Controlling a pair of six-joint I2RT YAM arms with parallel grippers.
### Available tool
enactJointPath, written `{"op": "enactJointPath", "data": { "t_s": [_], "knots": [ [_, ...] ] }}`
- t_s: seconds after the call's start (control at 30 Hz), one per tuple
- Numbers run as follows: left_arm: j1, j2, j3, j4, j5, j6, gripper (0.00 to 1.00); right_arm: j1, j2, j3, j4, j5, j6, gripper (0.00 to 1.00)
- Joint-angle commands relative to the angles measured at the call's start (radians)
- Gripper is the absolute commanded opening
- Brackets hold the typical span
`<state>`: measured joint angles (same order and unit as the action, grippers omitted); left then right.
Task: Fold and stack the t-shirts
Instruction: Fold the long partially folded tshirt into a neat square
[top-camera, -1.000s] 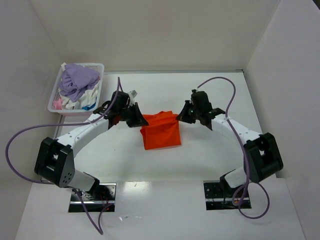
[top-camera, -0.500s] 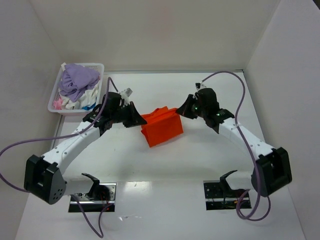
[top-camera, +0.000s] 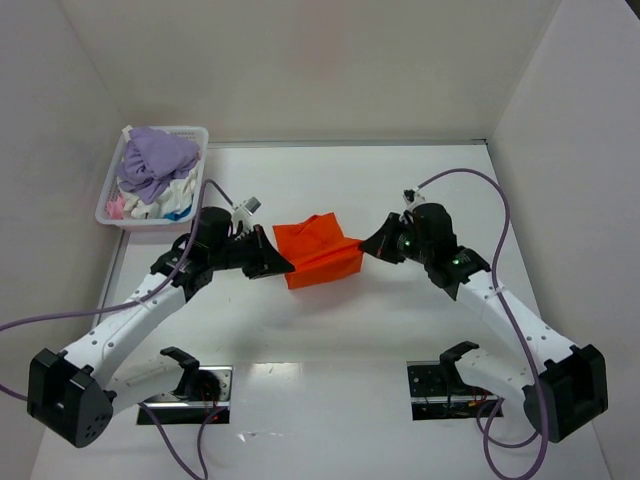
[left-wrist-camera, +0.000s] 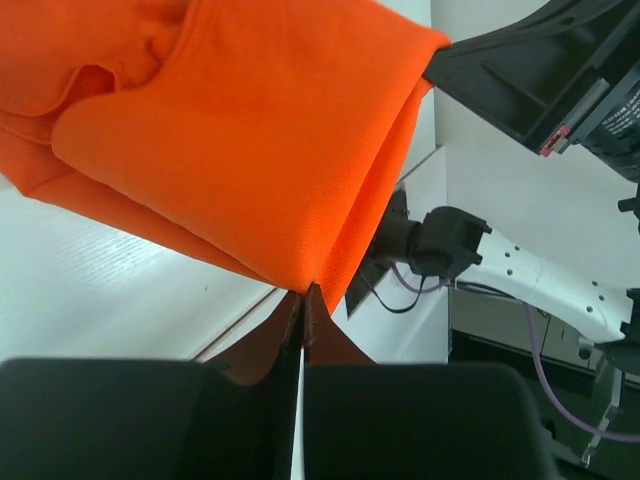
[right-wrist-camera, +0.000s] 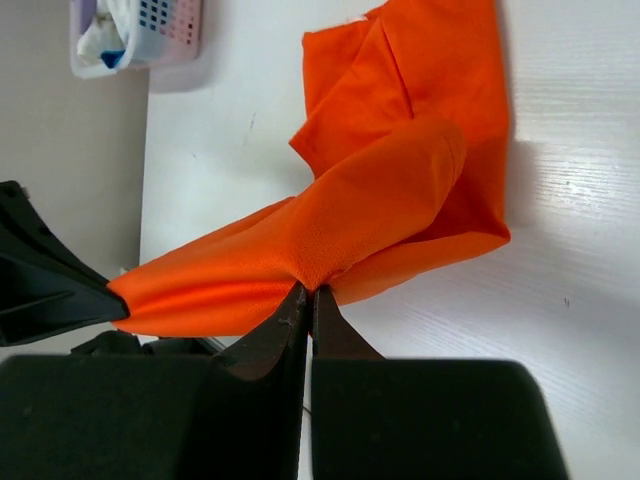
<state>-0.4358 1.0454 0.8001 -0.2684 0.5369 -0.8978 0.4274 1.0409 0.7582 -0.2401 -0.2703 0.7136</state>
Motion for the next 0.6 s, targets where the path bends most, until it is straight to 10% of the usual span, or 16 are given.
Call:
{"op": "enactJointPath", "data": {
  "t_s": [0.0, 0.57],
  "knots": [
    [-0.015, -0.002, 0.011, -0.009, 0.069, -0.016, 0.0, -0.012, -0.042, -0.025, -0.002, 0.077, -0.005, 0.0],
    [-0.015, -0.162, -0.118, 0.074, -0.212, -0.457, 0.0, -0.012, 0.251, 0.122, 0.08, 0.118, -0.08, 0.0]
  ]
}}
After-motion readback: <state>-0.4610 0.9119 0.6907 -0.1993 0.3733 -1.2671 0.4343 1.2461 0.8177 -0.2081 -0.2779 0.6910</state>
